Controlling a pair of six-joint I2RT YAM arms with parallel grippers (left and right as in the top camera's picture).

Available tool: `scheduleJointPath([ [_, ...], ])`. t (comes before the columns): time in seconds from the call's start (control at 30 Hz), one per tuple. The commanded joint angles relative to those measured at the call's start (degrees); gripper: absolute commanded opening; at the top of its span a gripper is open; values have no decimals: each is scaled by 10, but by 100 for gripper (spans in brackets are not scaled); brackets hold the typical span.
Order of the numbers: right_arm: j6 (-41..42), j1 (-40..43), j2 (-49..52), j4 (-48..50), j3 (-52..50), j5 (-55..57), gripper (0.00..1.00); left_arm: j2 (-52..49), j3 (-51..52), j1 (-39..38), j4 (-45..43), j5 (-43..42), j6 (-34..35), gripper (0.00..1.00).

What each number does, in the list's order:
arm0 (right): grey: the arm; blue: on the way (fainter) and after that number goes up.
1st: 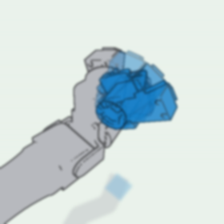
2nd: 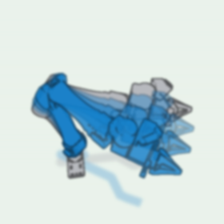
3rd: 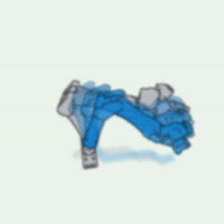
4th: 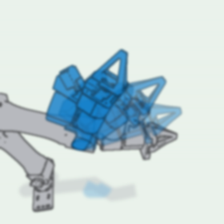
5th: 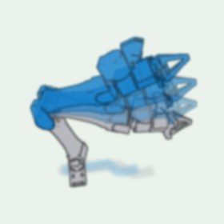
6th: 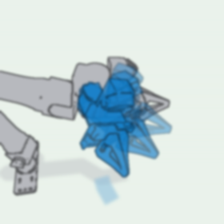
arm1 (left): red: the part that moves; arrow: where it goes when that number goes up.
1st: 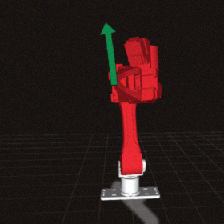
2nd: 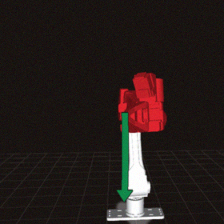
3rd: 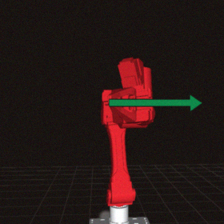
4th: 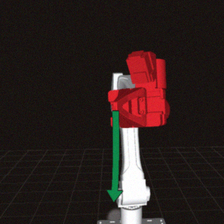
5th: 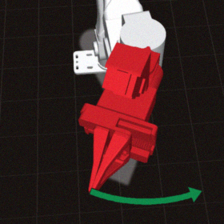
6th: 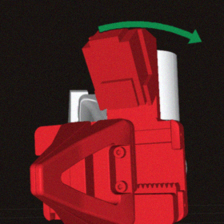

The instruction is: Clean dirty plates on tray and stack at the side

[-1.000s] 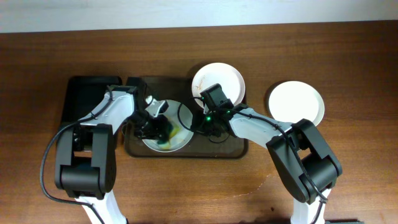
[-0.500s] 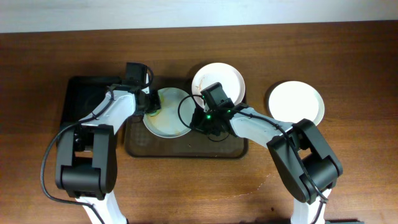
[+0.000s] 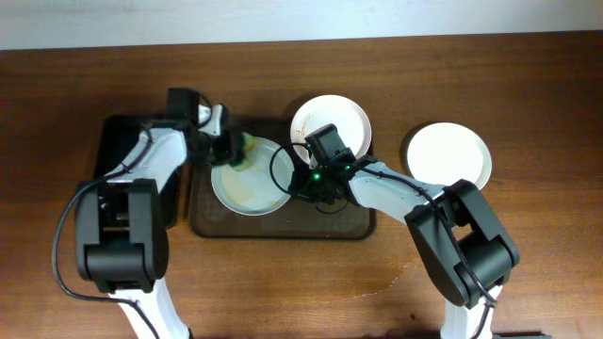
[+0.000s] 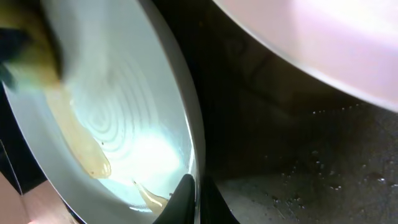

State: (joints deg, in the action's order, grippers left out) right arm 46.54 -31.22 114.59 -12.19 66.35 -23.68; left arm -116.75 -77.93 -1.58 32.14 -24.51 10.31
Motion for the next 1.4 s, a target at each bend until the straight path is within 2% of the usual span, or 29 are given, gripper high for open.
scheduleJointPath([
  [0.0, -14, -5, 9, -11, -6, -1, 4, -5, -46, 16, -5, 132, 7, 0],
  [0.1, -14, -5, 9, -17, -6, 2, 4, -5, -80, 17, 25, 101, 7, 0],
  [0.17, -13, -5, 9, -20, -6, 14, 4, -5, -138, 22, 82, 82, 7, 0],
  [0.2, -13, -5, 9, -19, -6, 26, 10, -5, -177, 25, 123, 82, 4, 0],
  [0.3, -6, -5, 9, -7, -6, 59, 36, -5, -224, 32, 168, 112, -2, 1],
  [0.37, -4, -5, 9, -3, -6, 77, 40, -7, -224, 33, 177, 142, -4, 1],
  [0.47, -4, -6, 10, -3, -6, 82, 38, -7, -224, 33, 181, 154, -4, 1],
  [0.5, -1, -7, 12, -4, -6, 87, 34, -7, -224, 33, 181, 154, -4, 1],
  [0.53, 4, -7, 13, -4, -6, 90, 29, -7, -224, 33, 181, 154, -4, 1],
  [0.6, 7, -7, 13, -5, -6, 89, 4, -7, -224, 33, 180, 154, -4, 0],
  [0.7, 10, -5, 8, -21, 2, 37, 4, -7, -223, 33, 181, 160, -4, 1],
  [0.77, -33, -6, -7, -66, 32, 34, 4, -9, -223, 33, 181, 170, -4, 1],
  [0.97, -143, -6, -18, -300, 172, 116, 4, -9, -223, 33, 181, 186, -4, 0],
  [1.07, -169, -6, -18, -387, 219, 145, 4, -9, -223, 33, 180, 186, -4, 1],
  [1.23, -196, -6, -18, -477, 248, 167, 4, -9, -223, 33, 181, 186, -4, 1],
  [1.37, -209, -6, -18, -492, 248, 169, 4, -9, -223, 33, 181, 186, -4, 1],
])
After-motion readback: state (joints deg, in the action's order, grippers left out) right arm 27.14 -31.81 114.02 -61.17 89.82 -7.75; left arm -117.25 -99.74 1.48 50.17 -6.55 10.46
